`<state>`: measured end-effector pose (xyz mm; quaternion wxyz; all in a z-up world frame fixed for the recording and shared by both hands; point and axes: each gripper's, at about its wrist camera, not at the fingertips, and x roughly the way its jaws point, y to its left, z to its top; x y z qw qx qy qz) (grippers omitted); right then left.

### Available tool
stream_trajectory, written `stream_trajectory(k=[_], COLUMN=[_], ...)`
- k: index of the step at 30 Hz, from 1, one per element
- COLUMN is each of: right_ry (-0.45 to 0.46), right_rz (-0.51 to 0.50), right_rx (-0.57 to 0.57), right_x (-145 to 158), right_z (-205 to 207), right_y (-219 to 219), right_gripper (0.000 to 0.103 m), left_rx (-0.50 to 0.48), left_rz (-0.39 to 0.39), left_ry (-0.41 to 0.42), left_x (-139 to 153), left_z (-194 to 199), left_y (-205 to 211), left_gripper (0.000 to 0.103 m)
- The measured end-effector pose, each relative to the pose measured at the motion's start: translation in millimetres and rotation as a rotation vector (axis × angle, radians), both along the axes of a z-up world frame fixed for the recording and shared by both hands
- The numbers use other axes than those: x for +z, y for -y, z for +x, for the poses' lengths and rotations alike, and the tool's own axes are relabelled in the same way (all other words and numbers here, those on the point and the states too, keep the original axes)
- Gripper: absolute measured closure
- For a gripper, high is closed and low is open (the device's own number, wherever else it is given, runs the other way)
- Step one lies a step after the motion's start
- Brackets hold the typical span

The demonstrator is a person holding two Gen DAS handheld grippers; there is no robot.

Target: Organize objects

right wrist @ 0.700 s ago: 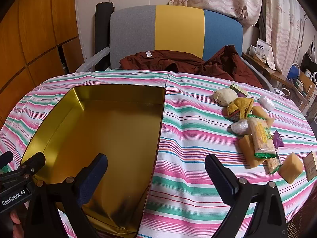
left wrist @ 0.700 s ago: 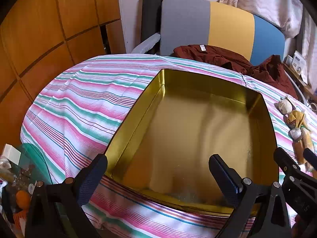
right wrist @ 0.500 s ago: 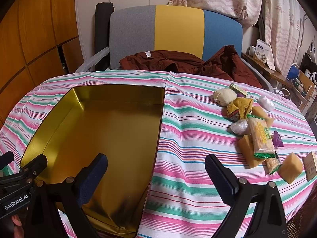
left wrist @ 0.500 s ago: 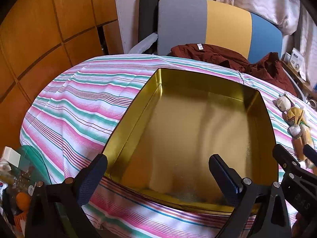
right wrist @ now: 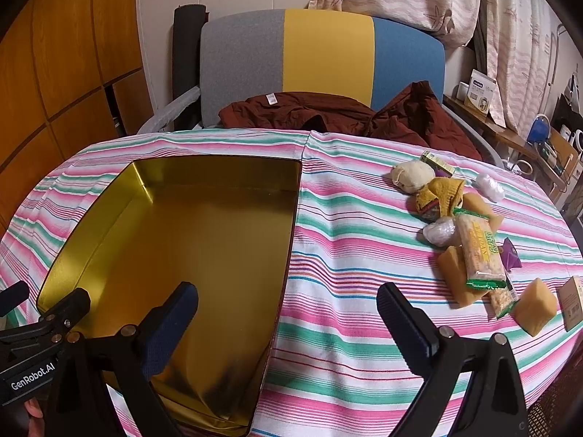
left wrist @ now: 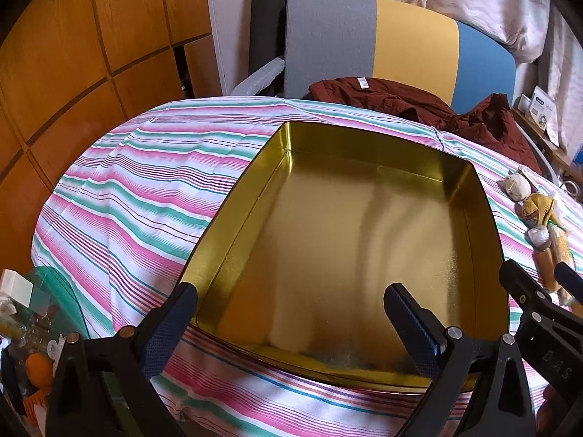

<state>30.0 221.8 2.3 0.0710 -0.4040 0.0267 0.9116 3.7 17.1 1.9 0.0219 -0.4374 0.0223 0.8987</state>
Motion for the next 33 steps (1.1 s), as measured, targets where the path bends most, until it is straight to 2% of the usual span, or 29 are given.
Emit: stream_trajectory(k=[33], right_ry=[-0.004], right_rz=[-0.007], right_rx=[-0.012], right_x=[2.4], right_z=[1.7], right_y=[-6.7], right_gripper=[0.003], left_rx=[-0.011], left_rz=[-0.003], left_ry=[0.013], left_x=[-3.4], left_z=[-0.4], left_y=[-5.0], left_gripper=[0.0])
